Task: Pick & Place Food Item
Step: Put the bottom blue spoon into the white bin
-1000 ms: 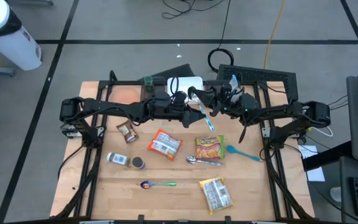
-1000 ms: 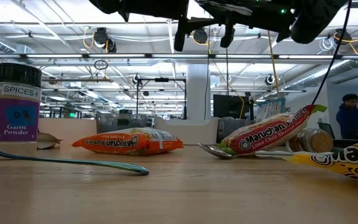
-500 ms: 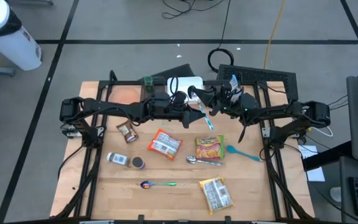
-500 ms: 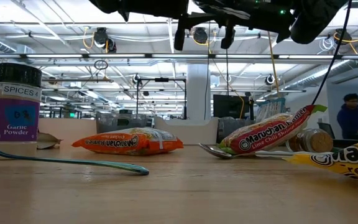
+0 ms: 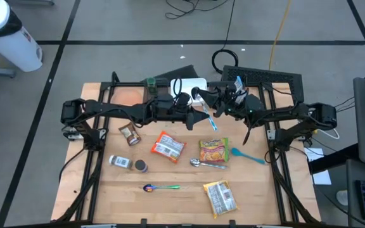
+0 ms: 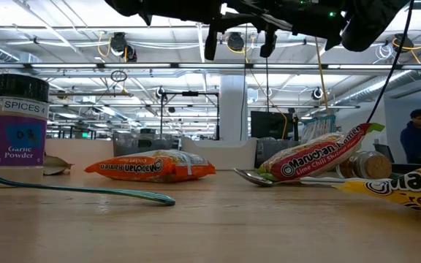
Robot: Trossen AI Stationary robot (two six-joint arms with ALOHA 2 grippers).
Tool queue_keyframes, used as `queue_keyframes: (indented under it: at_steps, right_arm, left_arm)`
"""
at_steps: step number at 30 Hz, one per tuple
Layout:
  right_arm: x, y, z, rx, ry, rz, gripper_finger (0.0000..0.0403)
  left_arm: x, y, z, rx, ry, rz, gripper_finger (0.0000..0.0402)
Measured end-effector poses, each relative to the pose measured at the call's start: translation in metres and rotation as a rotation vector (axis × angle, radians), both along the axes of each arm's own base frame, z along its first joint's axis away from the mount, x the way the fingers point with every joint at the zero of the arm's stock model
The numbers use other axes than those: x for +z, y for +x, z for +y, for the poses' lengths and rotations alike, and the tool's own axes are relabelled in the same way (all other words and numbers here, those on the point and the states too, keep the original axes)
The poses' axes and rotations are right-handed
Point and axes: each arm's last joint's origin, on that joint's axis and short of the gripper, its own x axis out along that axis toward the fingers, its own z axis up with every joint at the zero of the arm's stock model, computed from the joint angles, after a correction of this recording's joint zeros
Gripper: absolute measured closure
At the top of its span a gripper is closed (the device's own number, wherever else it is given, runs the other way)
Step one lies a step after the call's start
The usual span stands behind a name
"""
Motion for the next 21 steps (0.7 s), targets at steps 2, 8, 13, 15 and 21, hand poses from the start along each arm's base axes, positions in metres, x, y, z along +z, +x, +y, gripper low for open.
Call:
queue_keyframes:
  at_steps: [2,8,13,15,21]
  right_arm:
    - [0.0,0.0,0.0,0.0,0.0,0.0,0.0403]
    - [0.0,0.0,0.0,0.003,-0.001,0.0,0.0401]
    - [0.001,0.0,0.0,0.004,-0.003,-0.004,0.0375]
    - [0.001,0.0,0.001,0.007,-0.005,-0.003,0.0359]
    - [0.002,-0.001,0.002,0.025,-0.028,-0.01,0.0307]
  left_arm:
    - [0.0,0.0,0.0,0.0,0.001,0.0,0.0383]
    - [0.0,0.0,0.001,-0.005,0.008,0.0,0.0383]
    - [-0.001,0.0,0.005,-0.013,0.014,0.003,0.0384]
    - [0.0,-0.001,0.007,-0.009,0.017,-0.001,0.0384]
    - [0.0,-0.002,0.012,-0.05,0.014,-0.006,0.0384]
